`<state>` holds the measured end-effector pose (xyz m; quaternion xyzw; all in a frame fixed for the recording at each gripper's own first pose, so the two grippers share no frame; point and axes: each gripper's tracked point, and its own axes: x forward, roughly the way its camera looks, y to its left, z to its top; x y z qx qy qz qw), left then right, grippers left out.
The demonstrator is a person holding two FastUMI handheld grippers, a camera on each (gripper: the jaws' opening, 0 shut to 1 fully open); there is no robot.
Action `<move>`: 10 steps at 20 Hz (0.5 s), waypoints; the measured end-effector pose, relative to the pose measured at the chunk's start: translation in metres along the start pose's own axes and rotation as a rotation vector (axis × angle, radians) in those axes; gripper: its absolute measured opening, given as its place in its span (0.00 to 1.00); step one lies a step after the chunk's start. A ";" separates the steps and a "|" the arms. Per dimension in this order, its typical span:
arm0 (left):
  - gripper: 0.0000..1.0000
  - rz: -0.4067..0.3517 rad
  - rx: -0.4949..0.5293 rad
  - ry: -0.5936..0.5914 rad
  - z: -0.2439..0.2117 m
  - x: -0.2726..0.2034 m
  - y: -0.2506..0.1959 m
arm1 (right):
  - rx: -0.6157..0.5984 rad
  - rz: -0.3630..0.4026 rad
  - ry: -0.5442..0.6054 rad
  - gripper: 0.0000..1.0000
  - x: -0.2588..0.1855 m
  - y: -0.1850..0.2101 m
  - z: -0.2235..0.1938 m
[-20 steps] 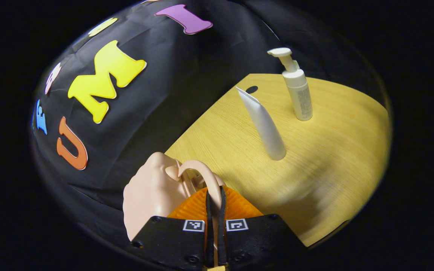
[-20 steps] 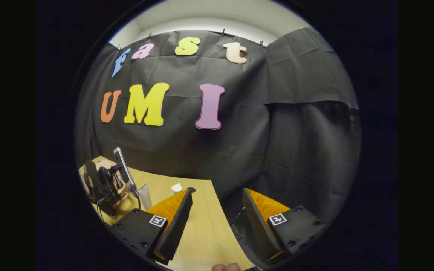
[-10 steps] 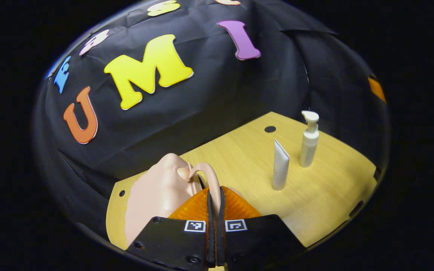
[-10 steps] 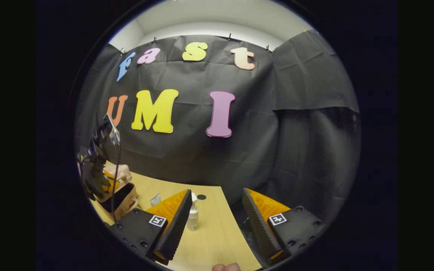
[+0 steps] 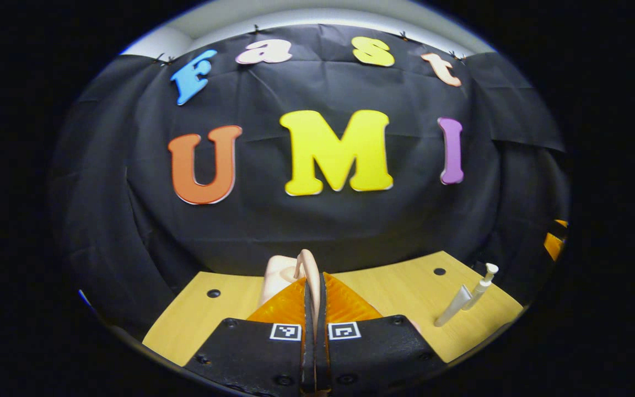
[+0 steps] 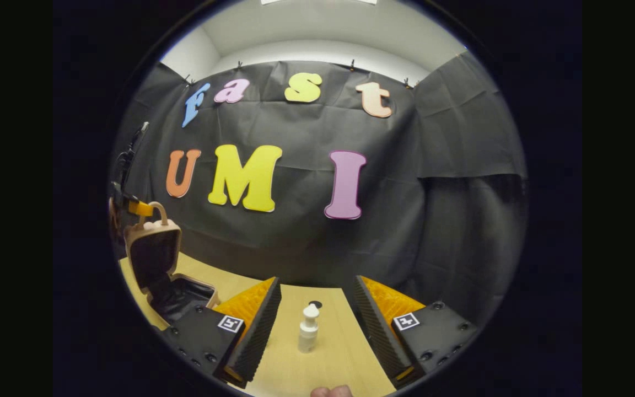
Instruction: First open the suitcase, pack the skin care products into it, and then close the suitcase.
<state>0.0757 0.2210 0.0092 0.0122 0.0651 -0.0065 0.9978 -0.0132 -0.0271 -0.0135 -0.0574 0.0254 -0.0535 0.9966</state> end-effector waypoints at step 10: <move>0.04 0.227 -0.140 0.028 -0.090 0.024 0.202 | -0.095 -0.005 0.032 0.81 -0.007 0.046 0.001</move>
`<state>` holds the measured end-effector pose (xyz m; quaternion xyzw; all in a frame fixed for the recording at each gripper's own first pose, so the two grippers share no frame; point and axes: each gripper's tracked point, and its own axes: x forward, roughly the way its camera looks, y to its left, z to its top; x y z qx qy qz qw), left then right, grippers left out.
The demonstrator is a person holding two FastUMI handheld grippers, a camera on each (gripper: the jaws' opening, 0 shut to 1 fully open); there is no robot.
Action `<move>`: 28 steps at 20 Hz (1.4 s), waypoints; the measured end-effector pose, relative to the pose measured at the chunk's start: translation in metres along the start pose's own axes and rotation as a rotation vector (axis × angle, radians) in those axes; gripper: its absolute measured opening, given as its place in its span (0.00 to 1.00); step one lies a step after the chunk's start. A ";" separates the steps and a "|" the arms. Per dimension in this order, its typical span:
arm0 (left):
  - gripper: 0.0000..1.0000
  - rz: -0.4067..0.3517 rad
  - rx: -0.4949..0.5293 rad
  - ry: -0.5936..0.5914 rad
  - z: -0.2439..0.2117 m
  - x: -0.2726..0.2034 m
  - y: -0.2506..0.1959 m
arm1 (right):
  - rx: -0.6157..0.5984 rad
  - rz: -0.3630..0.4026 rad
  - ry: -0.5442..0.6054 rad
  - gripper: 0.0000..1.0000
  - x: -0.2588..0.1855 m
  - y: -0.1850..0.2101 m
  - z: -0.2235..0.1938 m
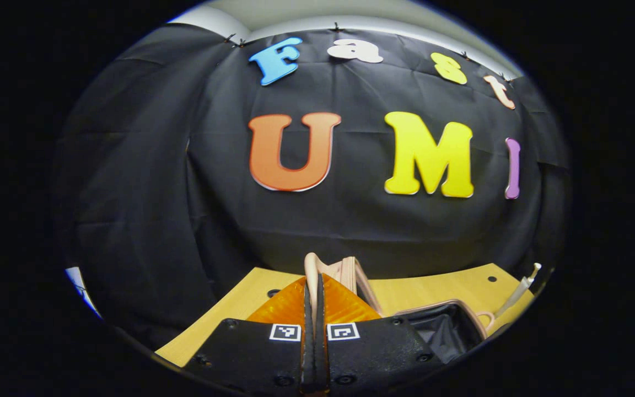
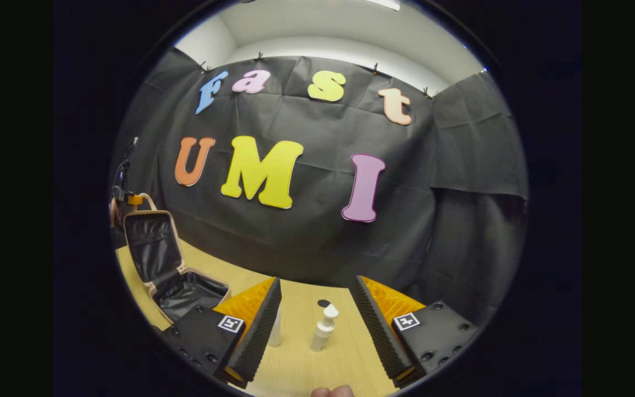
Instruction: First open the suitcase, pack the skin care products into it, and then close the suitcase.
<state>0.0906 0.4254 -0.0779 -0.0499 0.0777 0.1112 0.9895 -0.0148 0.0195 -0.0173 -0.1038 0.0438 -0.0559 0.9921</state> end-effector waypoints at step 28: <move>0.95 0.106 -0.019 0.060 0.001 -0.065 -0.141 | 0.164 0.018 0.071 0.80 0.024 -0.053 -0.038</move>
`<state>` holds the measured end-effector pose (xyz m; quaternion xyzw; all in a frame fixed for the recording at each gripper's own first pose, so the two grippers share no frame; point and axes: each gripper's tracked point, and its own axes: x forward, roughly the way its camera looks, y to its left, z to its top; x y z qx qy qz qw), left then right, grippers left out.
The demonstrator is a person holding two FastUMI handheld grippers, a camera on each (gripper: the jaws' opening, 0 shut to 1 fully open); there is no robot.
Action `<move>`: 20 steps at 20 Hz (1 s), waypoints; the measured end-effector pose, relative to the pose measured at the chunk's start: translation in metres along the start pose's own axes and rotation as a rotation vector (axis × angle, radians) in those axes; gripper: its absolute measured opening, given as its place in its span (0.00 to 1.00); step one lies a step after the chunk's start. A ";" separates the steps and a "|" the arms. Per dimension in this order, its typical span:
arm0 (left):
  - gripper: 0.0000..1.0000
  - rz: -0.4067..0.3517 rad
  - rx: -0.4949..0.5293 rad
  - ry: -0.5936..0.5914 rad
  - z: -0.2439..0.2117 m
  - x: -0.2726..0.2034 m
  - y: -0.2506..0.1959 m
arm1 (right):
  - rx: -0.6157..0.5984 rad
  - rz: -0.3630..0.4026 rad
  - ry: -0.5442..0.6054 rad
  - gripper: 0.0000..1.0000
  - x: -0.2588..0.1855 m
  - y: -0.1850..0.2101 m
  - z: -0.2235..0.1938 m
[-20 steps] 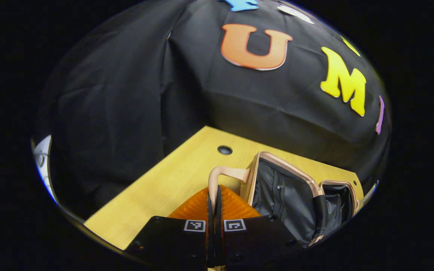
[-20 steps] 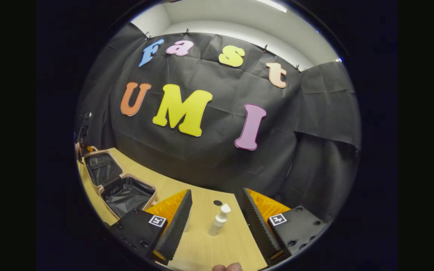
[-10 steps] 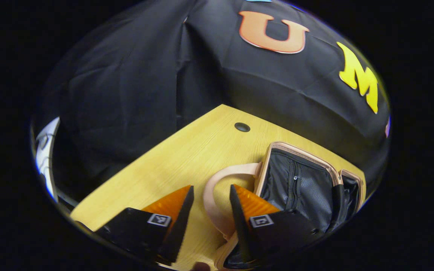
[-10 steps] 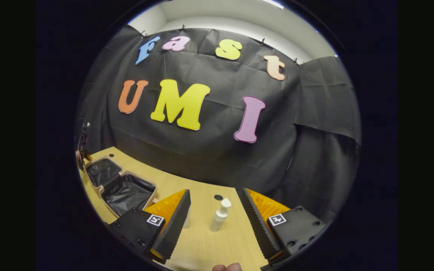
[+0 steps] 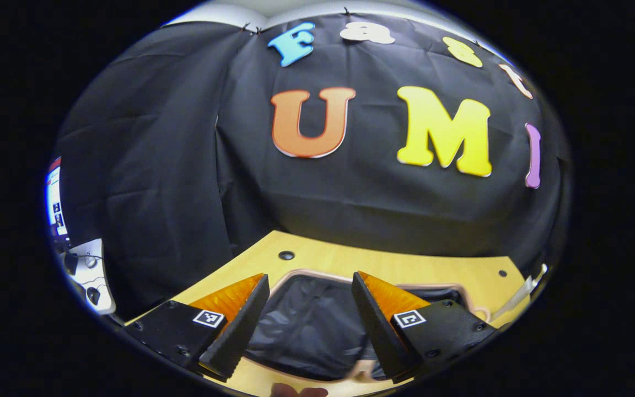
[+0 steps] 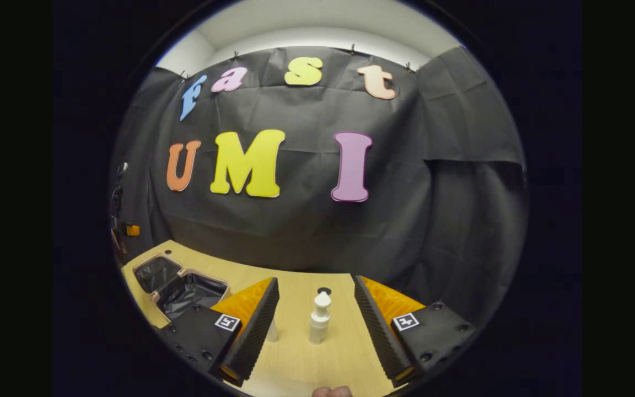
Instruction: First open the suitcase, pack the skin care products into it, and then close the suitcase.
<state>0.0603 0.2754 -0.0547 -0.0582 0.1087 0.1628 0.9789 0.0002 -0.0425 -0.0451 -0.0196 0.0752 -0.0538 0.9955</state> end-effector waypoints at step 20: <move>0.96 -0.592 0.245 0.197 -0.201 -0.100 -0.369 | 0.019 0.037 0.192 0.82 -0.007 -0.087 -0.079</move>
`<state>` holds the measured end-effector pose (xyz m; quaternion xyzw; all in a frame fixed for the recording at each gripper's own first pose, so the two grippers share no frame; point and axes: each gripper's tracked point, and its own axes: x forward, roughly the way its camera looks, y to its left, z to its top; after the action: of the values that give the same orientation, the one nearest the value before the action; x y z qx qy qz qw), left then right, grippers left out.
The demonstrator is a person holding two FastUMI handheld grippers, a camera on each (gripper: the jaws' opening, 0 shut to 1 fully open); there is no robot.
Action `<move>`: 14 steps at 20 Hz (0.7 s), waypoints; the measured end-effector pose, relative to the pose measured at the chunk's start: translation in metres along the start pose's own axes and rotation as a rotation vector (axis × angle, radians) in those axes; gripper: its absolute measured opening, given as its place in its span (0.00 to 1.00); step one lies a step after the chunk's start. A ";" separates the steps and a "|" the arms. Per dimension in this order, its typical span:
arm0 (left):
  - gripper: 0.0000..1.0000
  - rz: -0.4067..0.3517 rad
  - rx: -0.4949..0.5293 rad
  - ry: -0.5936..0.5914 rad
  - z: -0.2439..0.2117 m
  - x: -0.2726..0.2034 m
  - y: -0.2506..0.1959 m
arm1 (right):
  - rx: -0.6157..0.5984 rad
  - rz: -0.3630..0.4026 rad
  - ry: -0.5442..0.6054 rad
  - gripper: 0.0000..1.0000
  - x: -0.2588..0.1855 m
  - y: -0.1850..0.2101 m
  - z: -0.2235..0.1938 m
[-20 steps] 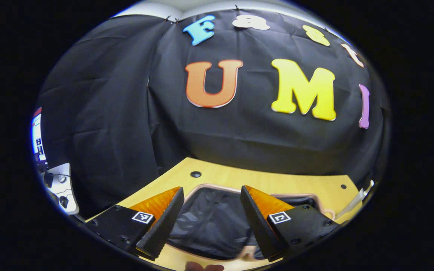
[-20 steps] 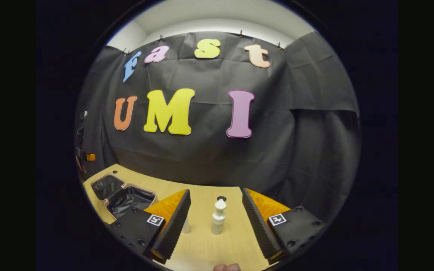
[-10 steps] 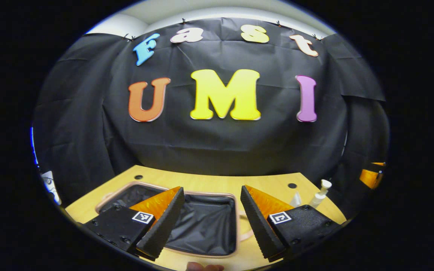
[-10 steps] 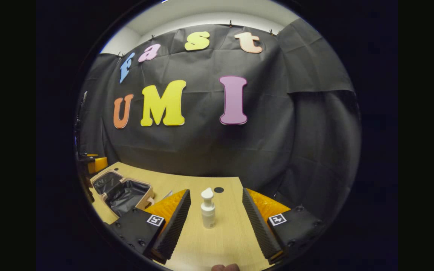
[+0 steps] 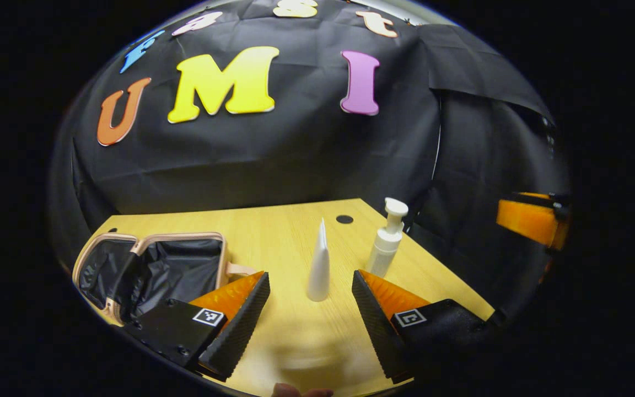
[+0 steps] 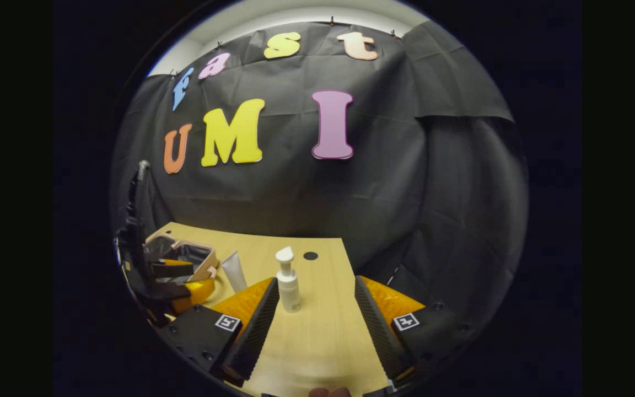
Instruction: First open the suitcase, pack the skin care products into it, and then close the suitcase.
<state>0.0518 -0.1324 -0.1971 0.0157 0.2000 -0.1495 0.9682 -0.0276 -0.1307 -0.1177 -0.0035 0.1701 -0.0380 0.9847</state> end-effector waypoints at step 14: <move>1.00 -0.003 -0.036 0.061 -0.052 0.116 -0.003 | -0.029 -0.120 0.098 0.83 -0.007 -0.058 -0.028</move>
<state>0.1329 -0.1637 -0.2899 0.0025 0.2321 -0.1467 0.9616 -0.0484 -0.1883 -0.1408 -0.0261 0.2180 -0.0944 0.9710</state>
